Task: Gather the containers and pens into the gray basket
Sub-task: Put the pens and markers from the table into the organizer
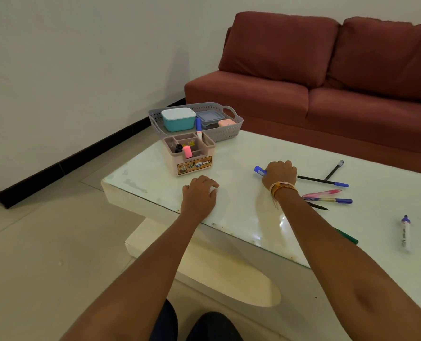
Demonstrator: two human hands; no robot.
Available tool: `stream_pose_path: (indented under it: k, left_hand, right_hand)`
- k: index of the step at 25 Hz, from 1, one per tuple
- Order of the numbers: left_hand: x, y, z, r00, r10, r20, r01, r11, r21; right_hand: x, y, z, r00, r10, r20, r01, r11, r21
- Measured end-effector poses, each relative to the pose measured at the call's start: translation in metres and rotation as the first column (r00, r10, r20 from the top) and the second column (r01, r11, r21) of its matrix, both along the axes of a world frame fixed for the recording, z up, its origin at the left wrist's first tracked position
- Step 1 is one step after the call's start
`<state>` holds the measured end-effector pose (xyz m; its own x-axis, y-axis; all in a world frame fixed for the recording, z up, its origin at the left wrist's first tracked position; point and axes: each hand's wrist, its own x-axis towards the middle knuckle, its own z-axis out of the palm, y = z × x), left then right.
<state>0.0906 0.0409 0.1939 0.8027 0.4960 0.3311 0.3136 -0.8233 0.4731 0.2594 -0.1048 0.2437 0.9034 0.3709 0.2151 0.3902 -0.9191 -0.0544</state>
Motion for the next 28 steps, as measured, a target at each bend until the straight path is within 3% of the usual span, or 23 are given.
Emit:
stream_pose_path:
  k: [3,4,6,10,13,15,23,28]
  left_hand:
    - [0.001,0.005,-0.001,0.998,-0.001,0.059,0.007,0.995,-0.103]
    - [-0.001,0.012,0.0,0.995,0.017,0.101,-0.002,0.989,-0.15]
    - [-0.011,0.035,0.002,0.979,0.113,0.172,-0.068,0.966,-0.249]
    - [-0.028,0.072,0.004,0.916,0.352,0.193,-0.266,0.892,-0.365]
    - [-0.025,0.068,0.002,0.9,0.383,0.208,-0.285,0.879,-0.382]
    - [-0.021,0.066,-0.001,0.904,0.375,0.203,-0.289,0.889,-0.355]
    - [-0.019,0.066,-0.002,0.903,0.386,0.189,-0.317,0.895,-0.313]
    - [-0.02,0.067,-0.004,0.907,0.38,0.183,-0.314,0.898,-0.31]
  right_hand:
    - [-0.02,0.039,0.013,0.962,0.184,-0.2,-0.088,0.907,0.411]
    - [-0.027,0.052,0.022,0.946,0.249,-0.205,-0.107,0.842,0.529]
    - [-0.039,0.078,0.046,0.915,0.371,-0.159,-0.2,0.76,0.619]
    - [-0.041,0.13,0.086,0.828,0.536,-0.164,-0.434,0.798,0.417]
    - [-0.036,0.157,0.097,0.822,0.547,-0.156,-0.515,0.833,0.203]
    - [-0.035,0.168,0.099,0.813,0.562,-0.155,-0.544,0.827,0.144]
    - [-0.03,0.184,0.088,0.813,0.555,-0.178,-0.546,0.832,0.101]
    - [-0.036,0.169,0.082,0.838,0.532,-0.121,-0.491,0.833,0.255]
